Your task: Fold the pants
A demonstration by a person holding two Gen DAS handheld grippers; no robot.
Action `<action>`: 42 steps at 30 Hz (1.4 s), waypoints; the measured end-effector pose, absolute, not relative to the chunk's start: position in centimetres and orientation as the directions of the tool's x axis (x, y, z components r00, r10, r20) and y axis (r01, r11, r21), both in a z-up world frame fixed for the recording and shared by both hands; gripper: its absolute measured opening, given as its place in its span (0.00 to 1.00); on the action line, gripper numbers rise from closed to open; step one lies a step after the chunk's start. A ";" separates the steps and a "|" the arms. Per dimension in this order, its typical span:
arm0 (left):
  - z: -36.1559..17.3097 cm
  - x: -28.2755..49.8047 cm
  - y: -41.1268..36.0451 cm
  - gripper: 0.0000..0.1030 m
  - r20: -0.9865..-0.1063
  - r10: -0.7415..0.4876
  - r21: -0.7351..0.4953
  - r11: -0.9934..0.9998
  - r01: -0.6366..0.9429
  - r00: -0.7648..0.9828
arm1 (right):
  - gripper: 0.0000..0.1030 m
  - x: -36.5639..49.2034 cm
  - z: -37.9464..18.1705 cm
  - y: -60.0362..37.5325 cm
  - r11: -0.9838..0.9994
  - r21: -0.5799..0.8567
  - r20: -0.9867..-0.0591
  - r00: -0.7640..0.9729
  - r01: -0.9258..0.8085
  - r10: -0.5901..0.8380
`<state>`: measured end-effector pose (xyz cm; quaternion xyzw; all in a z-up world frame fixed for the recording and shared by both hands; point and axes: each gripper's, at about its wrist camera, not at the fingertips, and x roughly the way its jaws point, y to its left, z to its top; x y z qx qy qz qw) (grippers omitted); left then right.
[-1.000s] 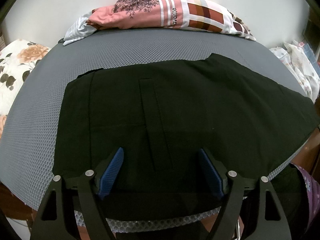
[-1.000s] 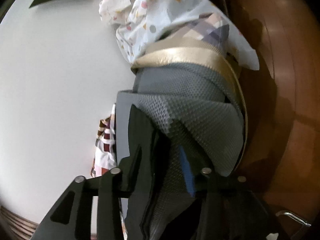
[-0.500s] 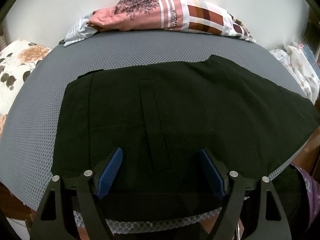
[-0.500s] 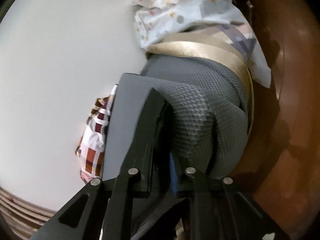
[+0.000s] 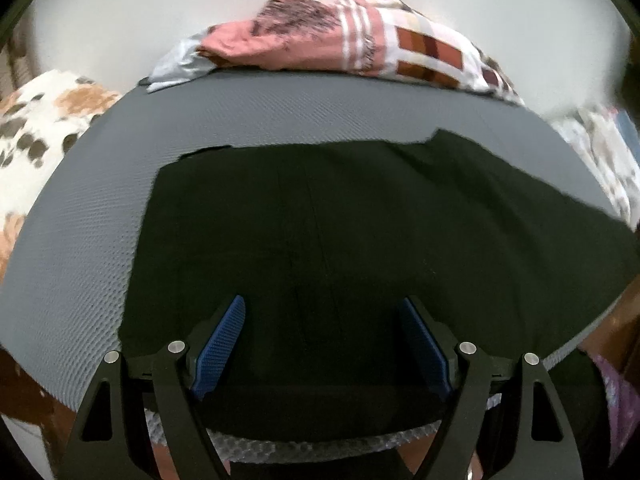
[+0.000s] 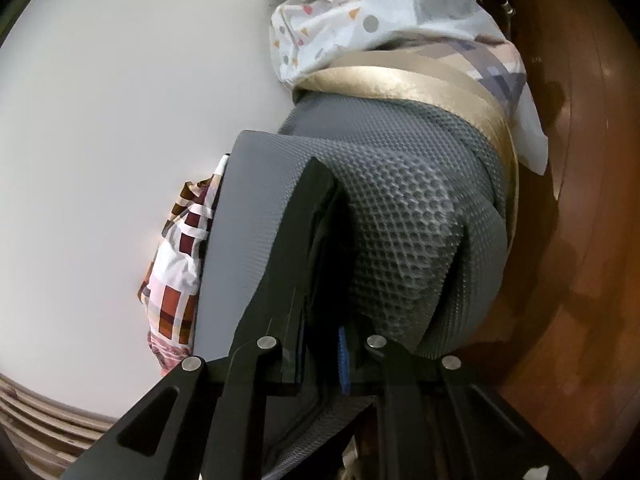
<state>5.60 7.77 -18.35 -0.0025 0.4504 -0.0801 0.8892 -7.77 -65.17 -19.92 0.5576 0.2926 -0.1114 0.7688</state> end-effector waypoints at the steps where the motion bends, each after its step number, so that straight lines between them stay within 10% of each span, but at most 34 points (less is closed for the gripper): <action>1: -18.2 5.5 8.1 0.77 -0.795 -0.140 -0.082 0.989 0.123 0.590 | 0.13 -7.8 -19.9 -65.2 0.354 0.789 -0.578 0.803 0.502 0.149; 15: -16.1 4.5 10.4 0.77 -0.767 -0.012 -0.017 1.000 -0.002 0.642 | 0.13 -7.6 -20.0 -65.1 0.352 0.768 -0.607 0.783 0.534 0.135; 20: -14.5 2.7 17.8 0.77 -0.778 -0.025 -0.163 0.973 -0.164 0.628 | 0.12 -7.4 -19.3 -64.9 0.373 0.760 -0.611 0.781 0.533 0.130; 25: -15.7 0.7 23.8 0.52 -0.824 -0.104 -0.285 0.925 -0.250 0.556 | 0.13 -7.2 -19.7 -64.8 0.366 0.758 -0.617 0.776 0.541 0.130; 38: -17.3 1.9 19.4 0.49 -0.821 -0.304 -0.395 0.913 -0.098 0.484 | 0.13 -7.2 -19.9 -64.7 0.363 0.750 -0.627 0.768 0.552 0.128; 40: -17.6 2.2 18.9 0.20 -0.842 -0.254 -0.340 0.935 -0.101 0.476 | 0.13 -7.2 -19.9 -64.7 0.361 0.751 -0.627 0.768 0.553 0.128; 42: -17.9 2.5 18.5 0.18 -0.849 -0.235 -0.313 0.945 -0.092 0.473 | 0.13 -7.1 -19.8 -64.7 0.364 0.749 -0.628 0.767 0.553 0.127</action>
